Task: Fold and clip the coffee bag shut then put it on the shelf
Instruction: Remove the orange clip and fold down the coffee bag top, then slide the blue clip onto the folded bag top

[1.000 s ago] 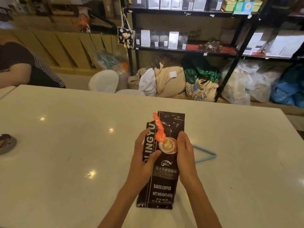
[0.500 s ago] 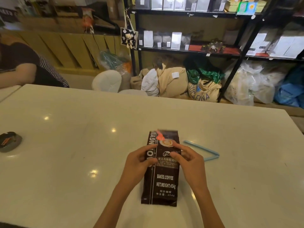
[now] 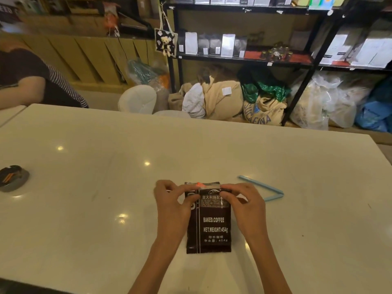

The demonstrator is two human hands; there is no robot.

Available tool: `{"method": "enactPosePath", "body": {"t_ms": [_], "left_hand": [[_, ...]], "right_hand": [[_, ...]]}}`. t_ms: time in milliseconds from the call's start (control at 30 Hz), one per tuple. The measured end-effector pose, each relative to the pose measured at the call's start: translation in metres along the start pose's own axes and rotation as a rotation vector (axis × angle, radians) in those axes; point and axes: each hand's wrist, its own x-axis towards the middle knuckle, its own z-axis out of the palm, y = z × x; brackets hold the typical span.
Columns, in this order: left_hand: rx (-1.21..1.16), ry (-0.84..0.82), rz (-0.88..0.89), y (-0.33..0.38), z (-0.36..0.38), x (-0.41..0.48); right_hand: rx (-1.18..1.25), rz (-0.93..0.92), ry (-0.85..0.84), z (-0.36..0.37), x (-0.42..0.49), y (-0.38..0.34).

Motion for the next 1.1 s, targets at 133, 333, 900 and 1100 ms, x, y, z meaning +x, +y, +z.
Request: {"method": "enactPosePath", "body": {"t_ms": [133,333,900,1100], "left_hand": [[-0.295,-0.272,-0.011,0.003,-0.011,0.006],[-0.384,-0.274,-0.234,0.005,0.013,0.008],[-0.238,-0.236,-0.234,-0.037,0.03,-0.002],[-0.25,-0.152,-0.174,-0.055,0.029,0.0]], "right_hand": [[0.14,0.0,-0.051,-0.005,0.002,-0.005],[0.194,0.102,0.139,0.018,0.001,-0.004],[-0.411,-0.037,-0.275,-0.032,0.026,0.019],[-0.902,-0.087,-0.247,-0.116,0.05,0.062]]}}
